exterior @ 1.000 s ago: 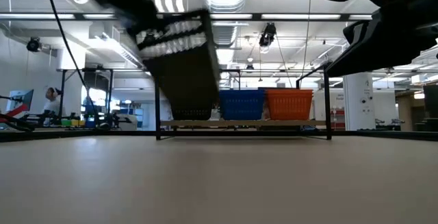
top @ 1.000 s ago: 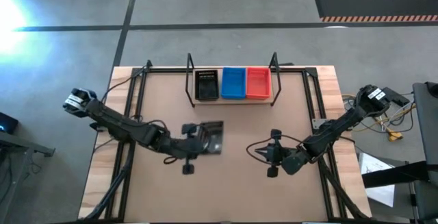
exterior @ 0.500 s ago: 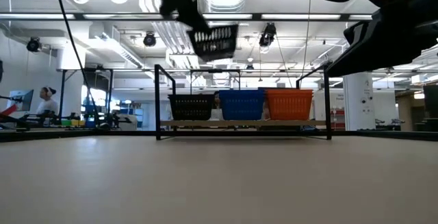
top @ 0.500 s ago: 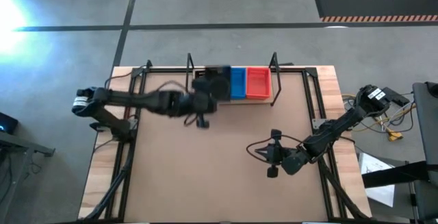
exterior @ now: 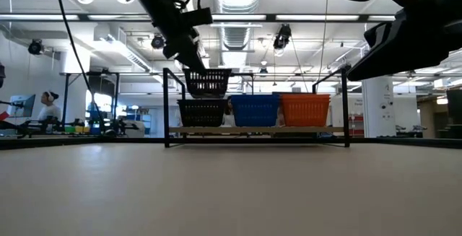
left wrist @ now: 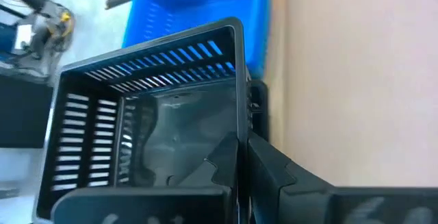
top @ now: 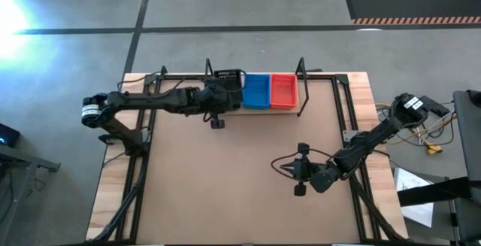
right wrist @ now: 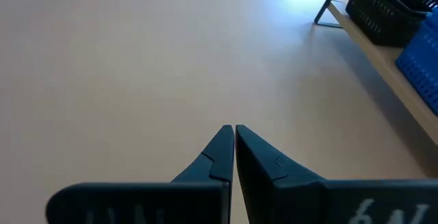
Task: Stack baskets on shelf by color
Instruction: Stack the black bin on the black bin on the shelf
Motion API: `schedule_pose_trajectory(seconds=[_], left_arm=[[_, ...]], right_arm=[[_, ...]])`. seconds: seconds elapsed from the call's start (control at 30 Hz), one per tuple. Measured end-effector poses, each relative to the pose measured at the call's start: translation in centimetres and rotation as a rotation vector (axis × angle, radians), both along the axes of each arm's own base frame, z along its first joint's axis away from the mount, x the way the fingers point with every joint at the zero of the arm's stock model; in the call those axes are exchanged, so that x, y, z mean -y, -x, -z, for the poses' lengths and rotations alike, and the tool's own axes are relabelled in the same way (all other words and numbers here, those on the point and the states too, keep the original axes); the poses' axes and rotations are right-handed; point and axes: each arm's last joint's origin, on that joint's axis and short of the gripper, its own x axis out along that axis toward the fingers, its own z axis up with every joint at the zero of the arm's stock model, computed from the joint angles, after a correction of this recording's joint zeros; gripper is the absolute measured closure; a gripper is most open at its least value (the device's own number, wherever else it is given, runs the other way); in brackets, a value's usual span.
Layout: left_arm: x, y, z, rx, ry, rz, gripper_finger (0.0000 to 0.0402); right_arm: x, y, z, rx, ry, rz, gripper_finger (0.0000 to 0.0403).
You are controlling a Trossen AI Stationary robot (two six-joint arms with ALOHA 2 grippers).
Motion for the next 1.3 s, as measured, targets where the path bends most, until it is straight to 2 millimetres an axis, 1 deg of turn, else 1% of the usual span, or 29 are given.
schedule_pose_trajectory(seconds=[0.3,0.47,0.57,0.67,0.83,0.93,1.0,1.1,1.23,1.3], left_arm=[[-0.2,-1.1,2.8,-0.074,0.024,0.001,0.0400],[-0.5,-1.5,3.8,-0.112,0.012,-0.014,0.0383],[-0.6,-1.5,3.8,-0.110,0.010,-0.018,0.0363],[-0.5,-1.4,3.4,-0.101,0.008,-0.019,0.0333],[-0.4,-1.2,1.4,-0.026,0.007,-0.032,0.0282],[0.5,-1.5,0.9,-0.001,0.021,-0.006,0.0265],[1.3,-1.6,1.1,-0.018,0.026,0.043,0.0262],[2.2,-2.0,2.0,-0.073,-0.009,0.097,0.0261],[2.2,-2.5,3.2,-0.144,-0.101,0.041,0.0261],[2.1,-2.8,3.7,-0.162,-0.113,0.029,0.0261]], right_arm=[[0.0,0.0,0.0,-0.001,0.004,-0.002,0.0394],[0.0,0.0,0.0,-0.001,0.006,-0.003,0.0394],[0.0,0.0,0.0,-0.001,0.004,-0.002,0.0394],[0.0,0.0,0.0,-0.001,0.004,-0.002,0.0394],[0.0,0.1,0.1,-0.004,0.005,-0.001,0.0394],[0.1,0.2,0.3,-0.009,0.004,0.002,0.0394],[0.2,0.3,0.5,-0.012,-0.002,0.009,0.0394],[0.4,0.5,0.8,-0.018,-0.010,0.018,0.0394],[0.4,0.6,0.9,-0.019,-0.017,0.025,0.0394],[0.4,0.6,0.9,-0.019,-0.017,0.025,0.0394]])
